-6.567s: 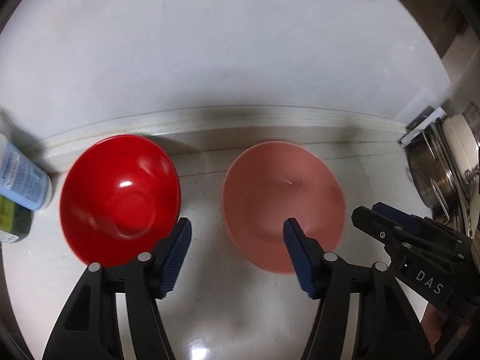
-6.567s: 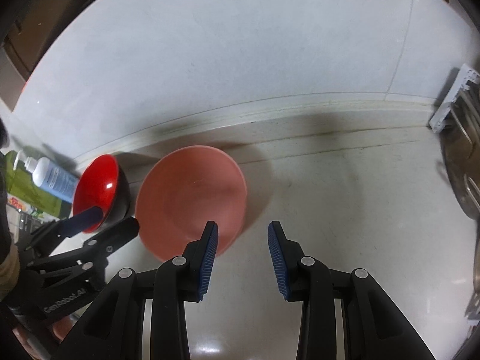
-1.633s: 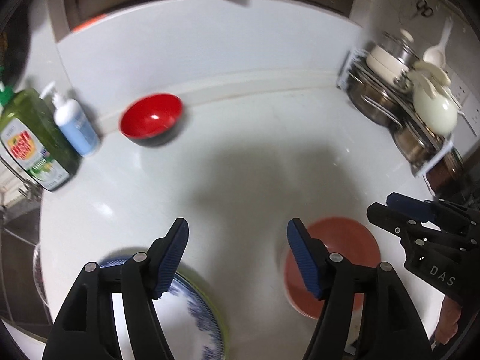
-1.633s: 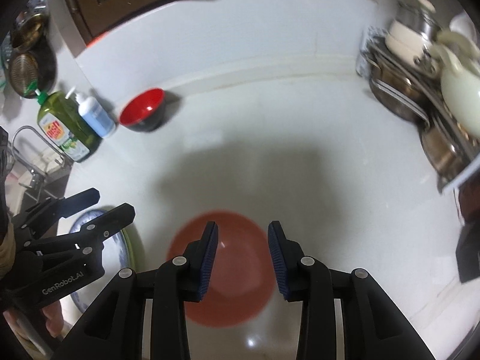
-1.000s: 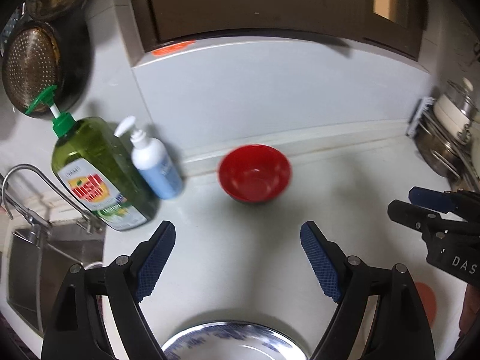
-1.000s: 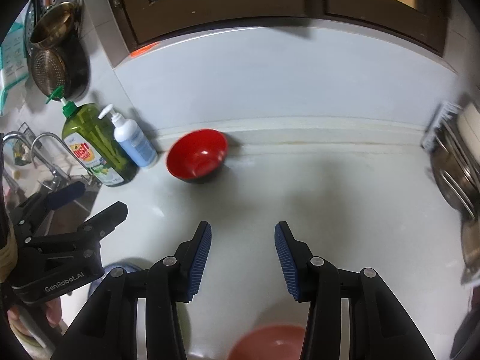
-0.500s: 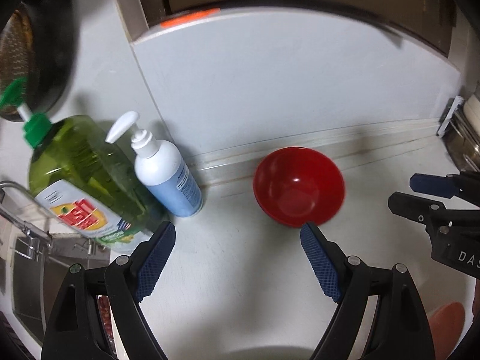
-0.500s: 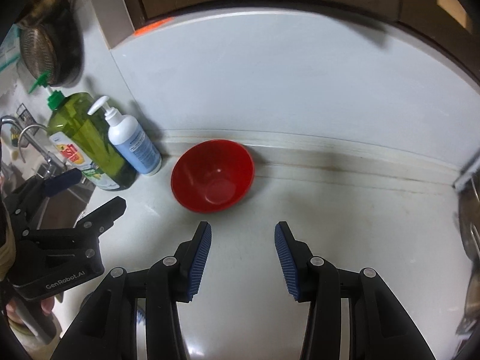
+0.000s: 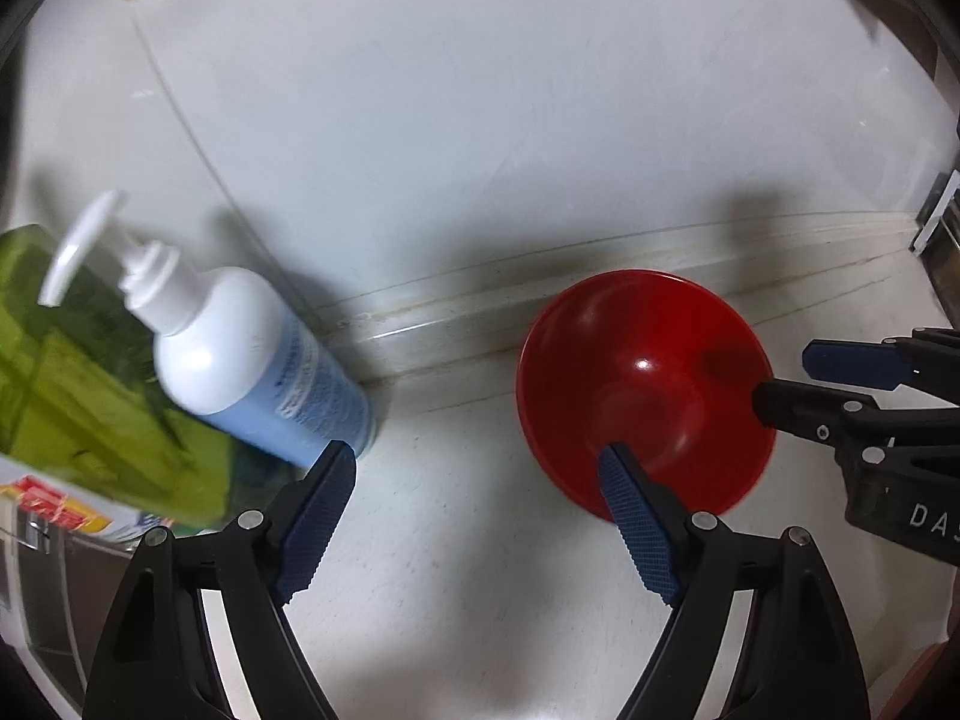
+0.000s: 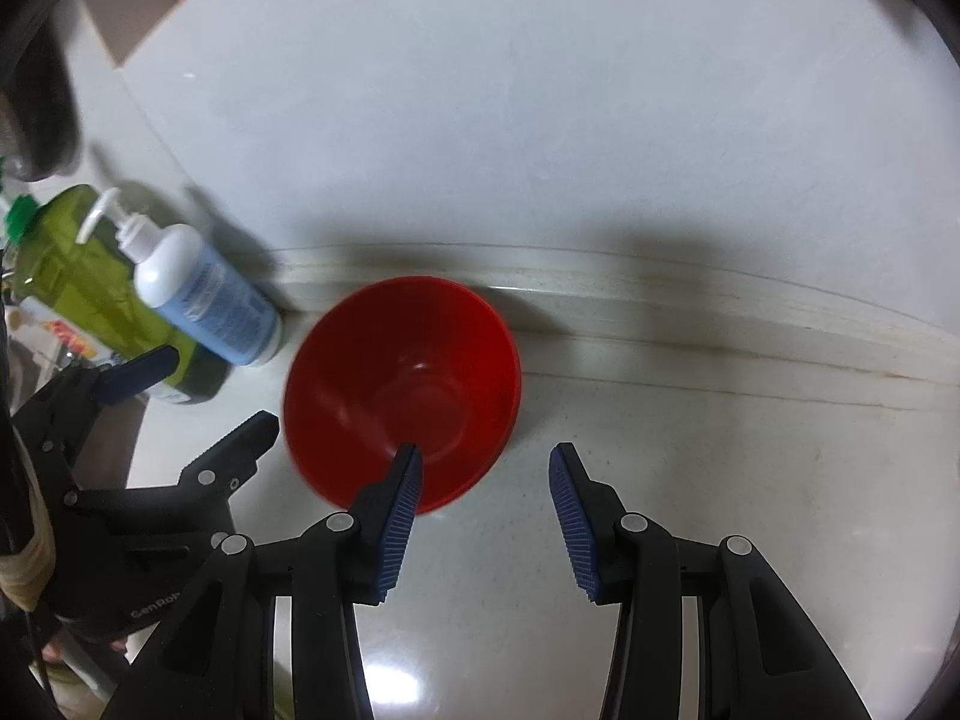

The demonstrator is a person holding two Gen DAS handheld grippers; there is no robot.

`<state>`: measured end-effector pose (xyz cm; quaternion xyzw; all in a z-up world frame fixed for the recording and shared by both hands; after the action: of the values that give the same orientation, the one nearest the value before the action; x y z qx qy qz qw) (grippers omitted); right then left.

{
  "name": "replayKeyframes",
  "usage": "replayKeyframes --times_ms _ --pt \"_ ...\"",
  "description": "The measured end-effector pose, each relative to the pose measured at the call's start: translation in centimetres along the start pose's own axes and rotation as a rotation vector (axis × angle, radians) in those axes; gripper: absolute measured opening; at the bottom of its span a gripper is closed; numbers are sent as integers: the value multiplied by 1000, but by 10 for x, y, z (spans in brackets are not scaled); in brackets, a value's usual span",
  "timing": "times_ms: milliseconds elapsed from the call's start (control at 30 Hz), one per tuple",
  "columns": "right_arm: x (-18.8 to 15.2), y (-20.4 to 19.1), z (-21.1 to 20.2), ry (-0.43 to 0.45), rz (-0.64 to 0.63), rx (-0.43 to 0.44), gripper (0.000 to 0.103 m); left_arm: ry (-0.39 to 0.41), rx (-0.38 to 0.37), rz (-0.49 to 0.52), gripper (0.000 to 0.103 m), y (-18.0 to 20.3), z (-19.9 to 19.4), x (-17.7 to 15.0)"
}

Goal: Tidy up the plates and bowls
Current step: 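Move both grippers to the rim of the red-and-black bowl, then close both grippers on the red-and-black bowl rim, then lift the red-and-black bowl with both grippers and carry it over the pink bowl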

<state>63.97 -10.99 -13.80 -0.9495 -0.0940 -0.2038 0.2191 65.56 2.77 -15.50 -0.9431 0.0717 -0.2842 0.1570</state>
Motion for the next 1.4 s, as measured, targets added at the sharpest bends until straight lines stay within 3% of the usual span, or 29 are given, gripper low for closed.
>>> replayKeyframes --times_ms 200,267,367,567,700,1067,1400 --pt "6 6 20 -26 32 16 43 -44 -15 2 77 9 13 6" --pt "6 8 26 -48 45 22 31 -54 -11 6 72 12 14 7" --pt "5 10 35 -78 53 32 26 -63 -6 14 64 15 20 8" --pt "3 13 41 -94 45 9 17 -122 -49 8 35 20 28 7" --pt "4 16 41 -86 72 13 14 -154 -122 -24 15 23 29 7" --pt "-2 24 35 -89 131 40 12 -203 -154 -81 13 18 14 1" --pt "-11 14 -6 -38 126 30 12 -147 -181 -119 13 8 -31 -8"
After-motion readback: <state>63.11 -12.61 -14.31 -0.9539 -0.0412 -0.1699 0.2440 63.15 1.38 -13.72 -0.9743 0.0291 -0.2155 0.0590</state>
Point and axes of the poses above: each gripper's, at about its wrist camera, not at the fingertips, and z roughly the way its jaws point, y to its right, x to its top, the point moved 5 cm from there along z, roughly the way its jaws point, and after that the axes turned 15 degrees about x, right-handed, at the moved point
